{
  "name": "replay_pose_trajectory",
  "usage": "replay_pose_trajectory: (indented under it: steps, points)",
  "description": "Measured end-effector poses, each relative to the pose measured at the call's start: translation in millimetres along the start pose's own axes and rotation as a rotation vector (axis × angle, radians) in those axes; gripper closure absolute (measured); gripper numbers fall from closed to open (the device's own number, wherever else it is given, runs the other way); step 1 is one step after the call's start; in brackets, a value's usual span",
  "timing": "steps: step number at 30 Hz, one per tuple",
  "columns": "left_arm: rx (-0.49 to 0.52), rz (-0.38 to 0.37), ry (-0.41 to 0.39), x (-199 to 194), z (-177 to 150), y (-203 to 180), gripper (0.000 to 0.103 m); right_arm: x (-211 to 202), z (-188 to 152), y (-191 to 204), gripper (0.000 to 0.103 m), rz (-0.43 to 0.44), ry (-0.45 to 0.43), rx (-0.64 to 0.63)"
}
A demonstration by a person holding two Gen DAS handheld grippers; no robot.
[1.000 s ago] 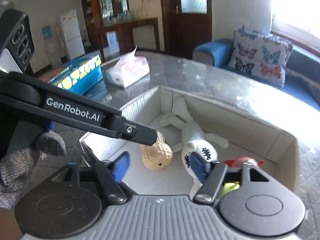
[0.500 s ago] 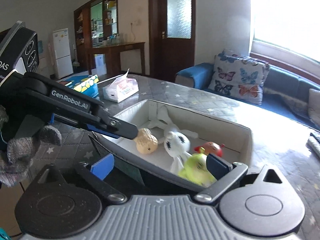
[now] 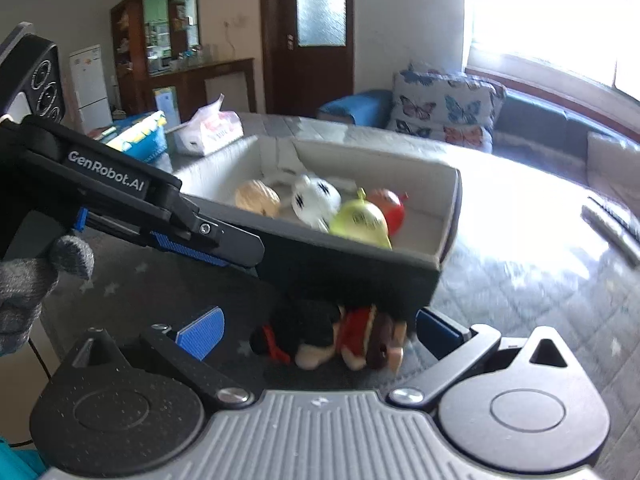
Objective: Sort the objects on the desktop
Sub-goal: 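Move the left gripper down beside the box to the red-and-black doll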
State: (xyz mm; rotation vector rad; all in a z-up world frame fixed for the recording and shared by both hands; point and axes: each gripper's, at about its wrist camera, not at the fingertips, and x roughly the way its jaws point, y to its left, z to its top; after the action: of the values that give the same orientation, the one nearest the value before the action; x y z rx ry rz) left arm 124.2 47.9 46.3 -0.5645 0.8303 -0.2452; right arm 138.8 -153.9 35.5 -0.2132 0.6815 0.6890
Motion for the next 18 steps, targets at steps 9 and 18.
replay_pose_trajectory:
  steps: [9, 18]
  points:
    - [-0.069, -0.048, 0.051, 31, -5, 6, 0.063, 18, -12, -6, 0.0, -0.008, 0.019, 0.049]
    - [-0.124, -0.08, 0.042, 39, -2, 13, 0.062, 30, -13, -3, 0.0, -0.008, 0.03, 0.037]
